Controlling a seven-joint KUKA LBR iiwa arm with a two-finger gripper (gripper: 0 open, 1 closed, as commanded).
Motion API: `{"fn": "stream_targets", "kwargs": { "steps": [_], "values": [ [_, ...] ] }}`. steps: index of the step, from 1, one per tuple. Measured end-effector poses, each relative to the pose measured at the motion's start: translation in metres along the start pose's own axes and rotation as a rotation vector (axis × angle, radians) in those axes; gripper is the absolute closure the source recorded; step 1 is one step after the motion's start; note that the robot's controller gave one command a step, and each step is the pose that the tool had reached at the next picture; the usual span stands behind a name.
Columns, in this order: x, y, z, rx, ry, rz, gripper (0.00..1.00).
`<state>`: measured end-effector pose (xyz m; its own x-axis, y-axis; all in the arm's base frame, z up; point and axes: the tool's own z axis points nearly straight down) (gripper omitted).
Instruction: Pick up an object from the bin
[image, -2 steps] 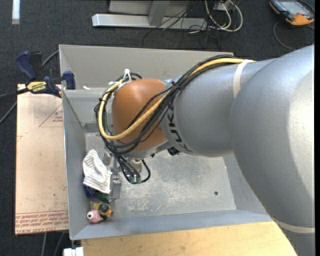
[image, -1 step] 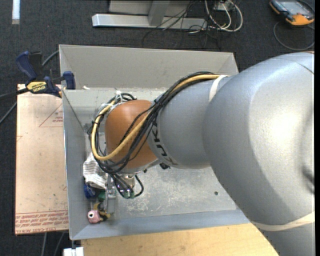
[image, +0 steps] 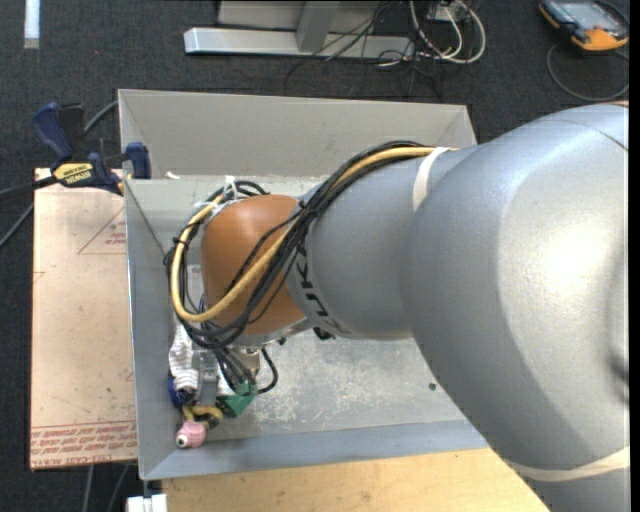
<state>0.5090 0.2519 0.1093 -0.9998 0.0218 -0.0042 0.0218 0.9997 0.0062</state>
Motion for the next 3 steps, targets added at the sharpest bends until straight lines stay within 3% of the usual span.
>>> {"fn": "stream_targets", "kwargs": {
  "steps": [1,2,3],
  "values": [
    [0.000,0.000,0.000,0.000,0.000,0.000,1.00],
    [0.013,-0.013,0.033,-0.010,-0.016,0.178,1.00],
    [-0.001,-0.018,0.033,-0.012,-0.025,0.170,0.00]
  ]
}}
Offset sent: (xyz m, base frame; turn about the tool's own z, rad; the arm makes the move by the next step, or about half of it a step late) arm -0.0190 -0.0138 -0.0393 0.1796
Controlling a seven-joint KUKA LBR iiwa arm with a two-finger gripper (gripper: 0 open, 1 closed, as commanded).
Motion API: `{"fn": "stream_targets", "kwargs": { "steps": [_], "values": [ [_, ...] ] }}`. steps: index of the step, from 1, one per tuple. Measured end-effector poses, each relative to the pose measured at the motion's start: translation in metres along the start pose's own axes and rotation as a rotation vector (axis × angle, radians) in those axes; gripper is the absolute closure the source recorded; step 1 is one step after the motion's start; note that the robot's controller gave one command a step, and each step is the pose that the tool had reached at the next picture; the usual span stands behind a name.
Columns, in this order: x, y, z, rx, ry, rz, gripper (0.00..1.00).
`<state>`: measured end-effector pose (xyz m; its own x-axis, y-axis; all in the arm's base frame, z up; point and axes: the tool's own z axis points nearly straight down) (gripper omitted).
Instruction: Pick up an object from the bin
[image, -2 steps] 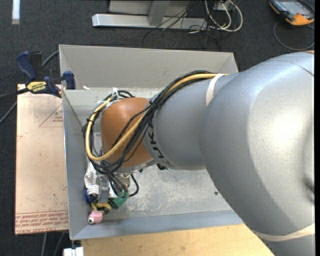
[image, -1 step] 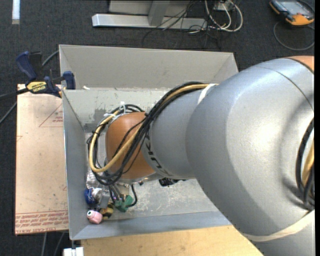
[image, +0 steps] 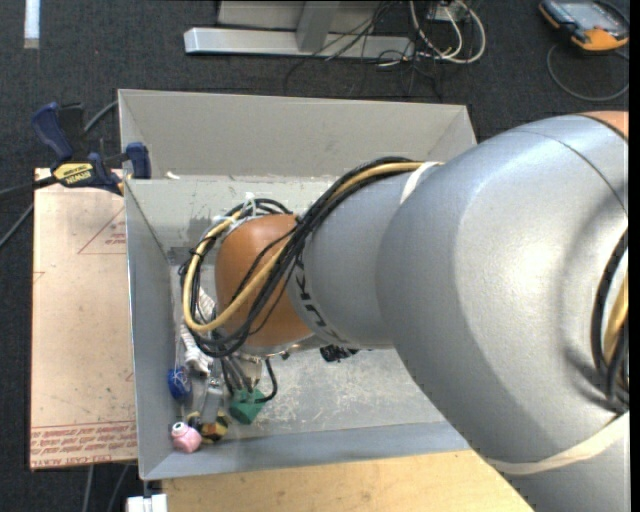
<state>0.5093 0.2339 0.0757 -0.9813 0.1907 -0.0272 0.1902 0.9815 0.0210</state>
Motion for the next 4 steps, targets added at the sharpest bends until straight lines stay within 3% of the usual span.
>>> {"fn": "stream_targets", "kwargs": {
  "steps": [1,2,3,4],
  "values": [
    [0.000,0.000,0.000,-0.001,0.001,0.000,0.00],
    [0.008,-0.005,-0.001,-0.010,-0.015,-0.061,0.00],
    [0.013,-0.006,-0.001,-0.013,-0.018,-0.136,0.00],
    [0.011,-0.017,0.001,-0.016,-0.030,-0.154,1.00]
  ]
}}
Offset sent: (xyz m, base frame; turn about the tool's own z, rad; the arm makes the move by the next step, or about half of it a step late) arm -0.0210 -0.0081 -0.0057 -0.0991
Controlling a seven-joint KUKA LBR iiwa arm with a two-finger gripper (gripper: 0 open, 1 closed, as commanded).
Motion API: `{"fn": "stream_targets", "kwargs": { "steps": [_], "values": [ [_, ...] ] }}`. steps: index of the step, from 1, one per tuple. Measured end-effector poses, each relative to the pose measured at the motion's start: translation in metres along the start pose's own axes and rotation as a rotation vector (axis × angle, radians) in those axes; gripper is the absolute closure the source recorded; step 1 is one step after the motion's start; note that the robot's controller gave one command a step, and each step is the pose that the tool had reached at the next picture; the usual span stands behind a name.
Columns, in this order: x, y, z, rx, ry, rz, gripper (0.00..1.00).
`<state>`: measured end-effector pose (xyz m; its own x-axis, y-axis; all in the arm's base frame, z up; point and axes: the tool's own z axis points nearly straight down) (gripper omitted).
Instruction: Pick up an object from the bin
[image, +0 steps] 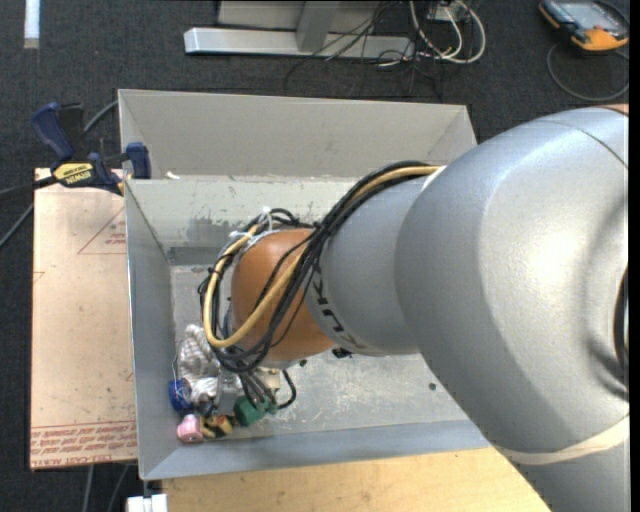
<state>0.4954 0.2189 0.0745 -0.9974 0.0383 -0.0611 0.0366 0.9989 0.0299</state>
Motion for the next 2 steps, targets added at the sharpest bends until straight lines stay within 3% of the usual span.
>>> {"fn": "stream_targets", "kwargs": {
  "steps": [2],
  "values": [
    [0.0000,-0.0001,0.0001,0.000,0.000,0.000,1.00]
  ]
}}
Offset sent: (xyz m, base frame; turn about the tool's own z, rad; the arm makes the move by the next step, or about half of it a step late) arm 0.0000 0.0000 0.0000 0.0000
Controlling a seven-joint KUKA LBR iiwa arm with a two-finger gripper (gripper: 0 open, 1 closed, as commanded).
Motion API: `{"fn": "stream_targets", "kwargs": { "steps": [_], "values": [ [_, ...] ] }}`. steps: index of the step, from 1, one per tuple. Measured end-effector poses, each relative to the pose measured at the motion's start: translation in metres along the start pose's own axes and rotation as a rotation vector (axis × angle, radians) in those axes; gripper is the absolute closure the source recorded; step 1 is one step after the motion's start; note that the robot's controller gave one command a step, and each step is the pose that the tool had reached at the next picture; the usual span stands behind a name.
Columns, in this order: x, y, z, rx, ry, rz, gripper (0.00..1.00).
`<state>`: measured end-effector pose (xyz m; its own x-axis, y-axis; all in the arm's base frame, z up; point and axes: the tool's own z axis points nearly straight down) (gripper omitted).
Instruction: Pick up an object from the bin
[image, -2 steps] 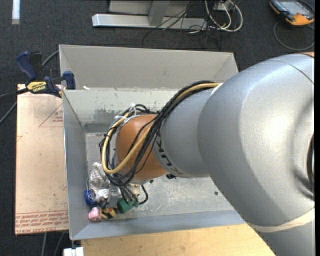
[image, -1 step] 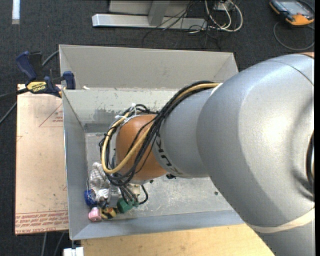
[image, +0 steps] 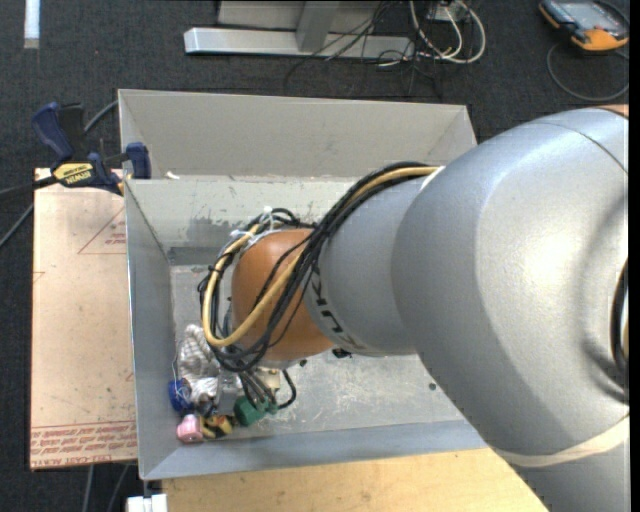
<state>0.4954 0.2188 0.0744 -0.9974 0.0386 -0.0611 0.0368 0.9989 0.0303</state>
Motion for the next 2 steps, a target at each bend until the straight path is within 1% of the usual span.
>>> {"fn": "stream_targets", "kwargs": {
  "steps": [2],
  "values": [
    [0.0000,0.0000,0.0000,0.000,0.000,0.000,1.00]
  ]
}}
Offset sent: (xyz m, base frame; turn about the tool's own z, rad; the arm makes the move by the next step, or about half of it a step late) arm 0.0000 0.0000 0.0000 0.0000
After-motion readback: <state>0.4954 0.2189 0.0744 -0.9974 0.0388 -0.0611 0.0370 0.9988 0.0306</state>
